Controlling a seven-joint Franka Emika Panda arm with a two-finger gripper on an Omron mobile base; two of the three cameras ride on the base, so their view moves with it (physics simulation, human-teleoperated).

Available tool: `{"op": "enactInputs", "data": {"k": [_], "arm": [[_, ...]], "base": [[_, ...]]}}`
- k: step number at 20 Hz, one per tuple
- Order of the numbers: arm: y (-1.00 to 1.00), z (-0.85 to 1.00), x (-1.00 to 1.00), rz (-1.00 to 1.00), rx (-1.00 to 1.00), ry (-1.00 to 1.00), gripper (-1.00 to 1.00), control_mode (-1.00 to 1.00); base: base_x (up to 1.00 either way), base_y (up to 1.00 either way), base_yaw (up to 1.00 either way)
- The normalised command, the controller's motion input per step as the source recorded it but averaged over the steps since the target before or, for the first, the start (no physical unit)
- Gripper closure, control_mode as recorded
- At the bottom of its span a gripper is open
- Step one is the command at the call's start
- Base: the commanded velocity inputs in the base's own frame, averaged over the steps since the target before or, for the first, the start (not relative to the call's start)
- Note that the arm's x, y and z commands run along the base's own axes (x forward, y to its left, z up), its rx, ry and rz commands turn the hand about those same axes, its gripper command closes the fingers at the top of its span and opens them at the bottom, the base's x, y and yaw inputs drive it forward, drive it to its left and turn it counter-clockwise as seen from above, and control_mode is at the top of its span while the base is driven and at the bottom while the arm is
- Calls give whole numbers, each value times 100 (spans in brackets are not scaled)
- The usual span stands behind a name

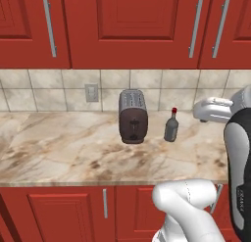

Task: Place the liquors on the top shelf of the fridge to keep them out of children's reach, and place the sweet potato on lower shelves for easy access.

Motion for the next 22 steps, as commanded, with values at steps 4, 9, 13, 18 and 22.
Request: {"op": "enactInputs", "data": {"k": [4, 9, 13, 18, 22], "arm": [[-35, -41, 43, 17, 0, 0, -100, -100], [-53, -50, 44, 32, 1, -6, -100, -100], [-60, -66, 41, 48, 2, -14, -100, -100], [-21, -38, 52, 10, 0, 0, -100, -100], [-8, -40, 54, 0, 0, 0, -100, -100]], "base": [[0, 0, 0], [0, 0, 0], [0, 0, 0], [0, 0, 0], [0, 0, 0]]}}
